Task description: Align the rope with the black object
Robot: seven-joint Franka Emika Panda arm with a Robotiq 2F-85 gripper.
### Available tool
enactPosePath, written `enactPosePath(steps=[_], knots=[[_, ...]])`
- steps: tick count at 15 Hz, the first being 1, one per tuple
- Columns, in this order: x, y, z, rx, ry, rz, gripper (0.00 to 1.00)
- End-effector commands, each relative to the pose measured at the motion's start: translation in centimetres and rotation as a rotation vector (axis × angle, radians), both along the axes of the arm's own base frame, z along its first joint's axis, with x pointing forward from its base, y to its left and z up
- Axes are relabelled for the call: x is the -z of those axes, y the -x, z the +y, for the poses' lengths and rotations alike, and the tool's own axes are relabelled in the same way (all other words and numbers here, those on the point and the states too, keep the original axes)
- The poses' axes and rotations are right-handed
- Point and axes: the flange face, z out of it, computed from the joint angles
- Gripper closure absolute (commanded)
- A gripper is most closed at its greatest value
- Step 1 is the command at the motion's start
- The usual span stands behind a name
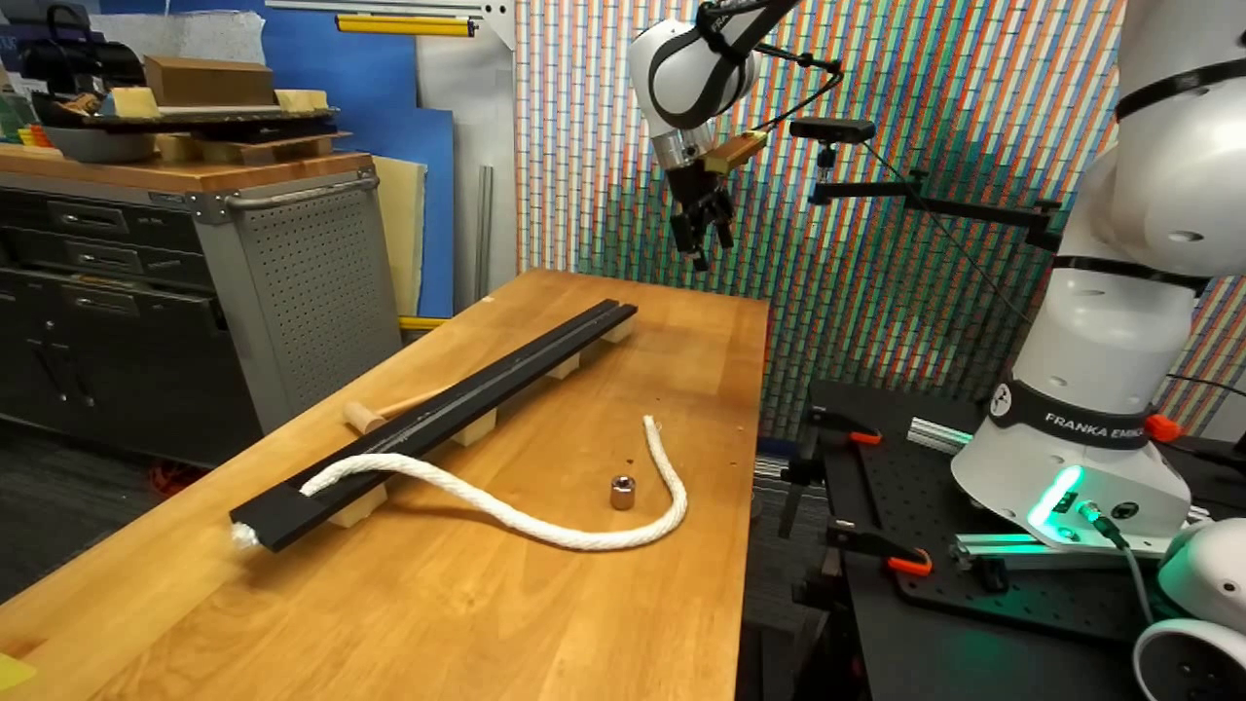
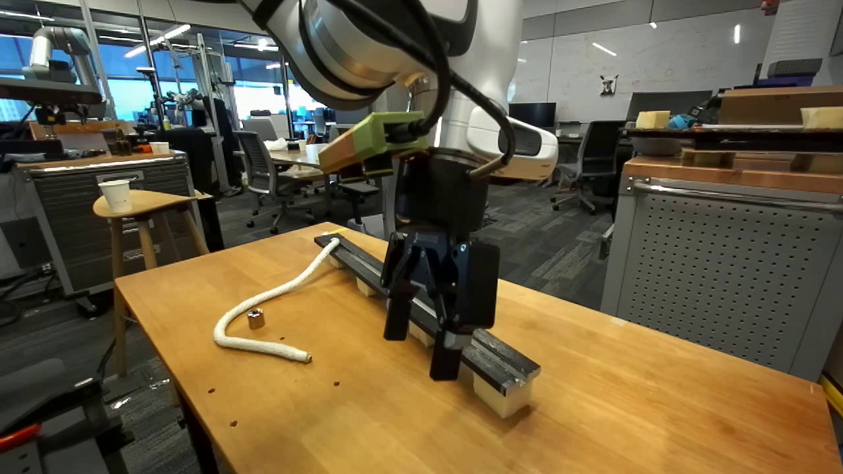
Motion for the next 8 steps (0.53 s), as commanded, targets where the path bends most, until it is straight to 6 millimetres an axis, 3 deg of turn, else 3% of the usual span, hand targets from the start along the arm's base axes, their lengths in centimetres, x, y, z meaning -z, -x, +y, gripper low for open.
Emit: enactPosePath(steps=[1,8], knots=[[0.1,-0.1,0.1,0.022,-0.006,-0.004,0.0],[0.0,-1.6,1.5,0.298,-0.065,-0.137,0.0]])
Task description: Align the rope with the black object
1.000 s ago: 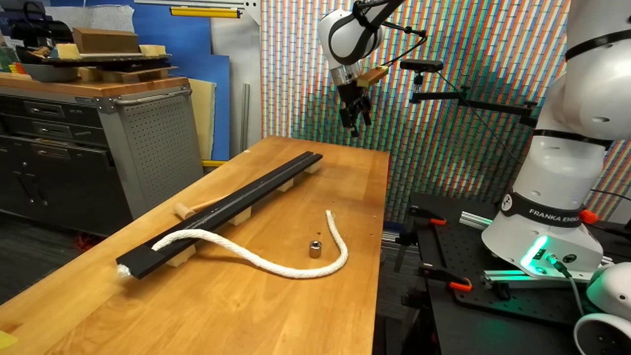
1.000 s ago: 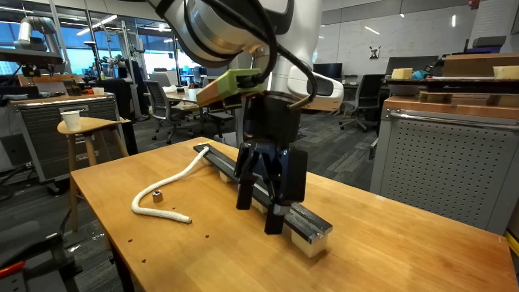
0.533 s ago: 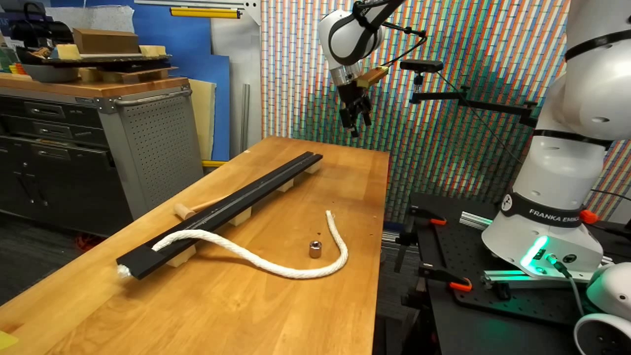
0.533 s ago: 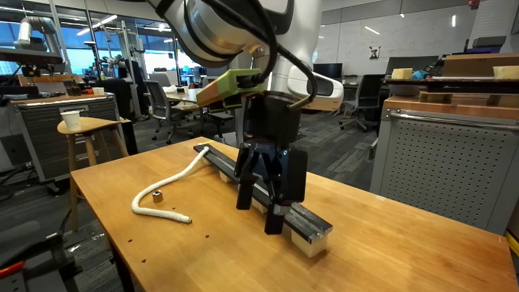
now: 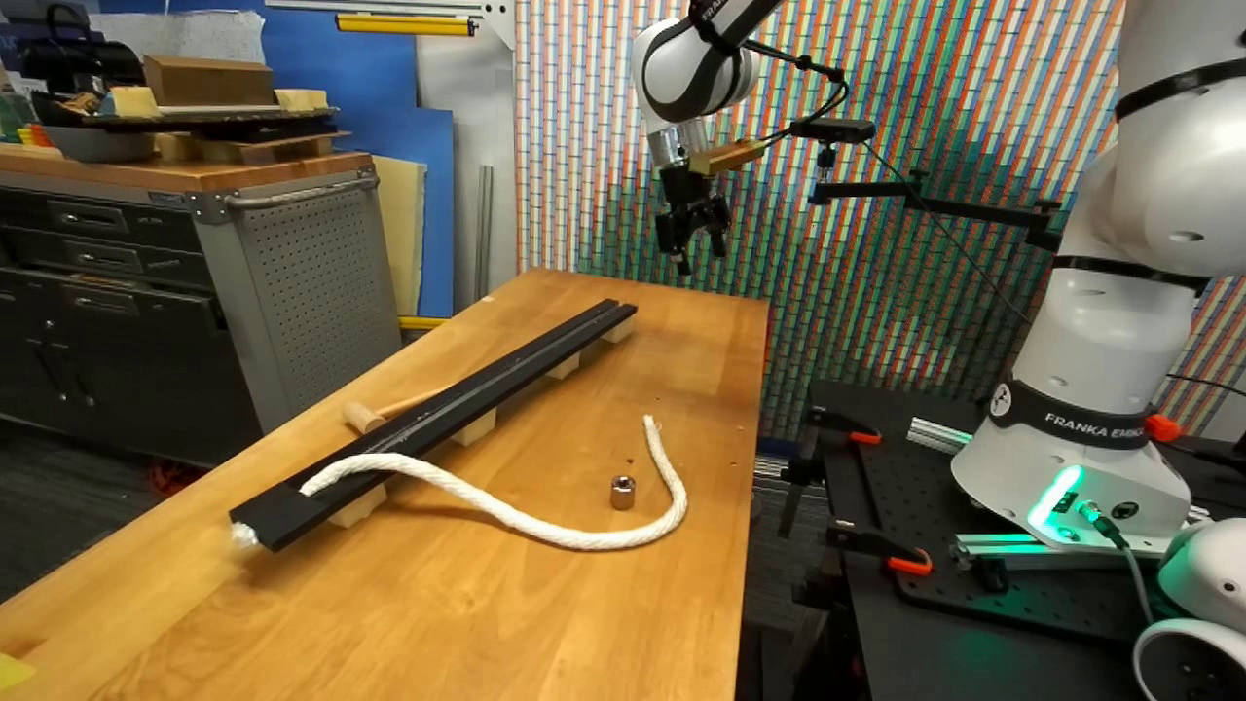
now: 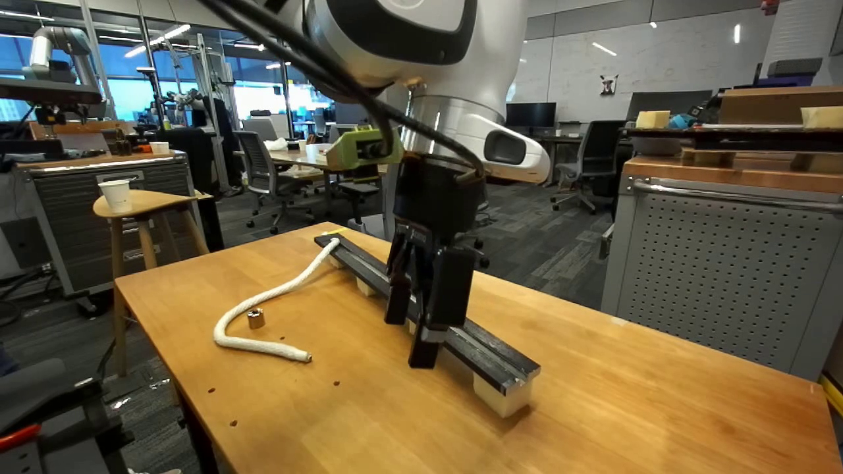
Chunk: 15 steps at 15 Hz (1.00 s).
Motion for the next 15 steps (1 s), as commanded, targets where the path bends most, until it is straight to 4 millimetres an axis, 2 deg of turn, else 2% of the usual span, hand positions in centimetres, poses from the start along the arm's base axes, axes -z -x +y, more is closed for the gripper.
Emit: enactPosePath(steps=[1,6,15], knots=[[-0.1,-1.0,0.8,0.156,-0.014,-0.075,0.0],[1.5,-1.0,3.3,0.28,0.037,-0.092,0.0],[7.1,-0.2,10.9,0.325,0.079,-0.077,0.0]])
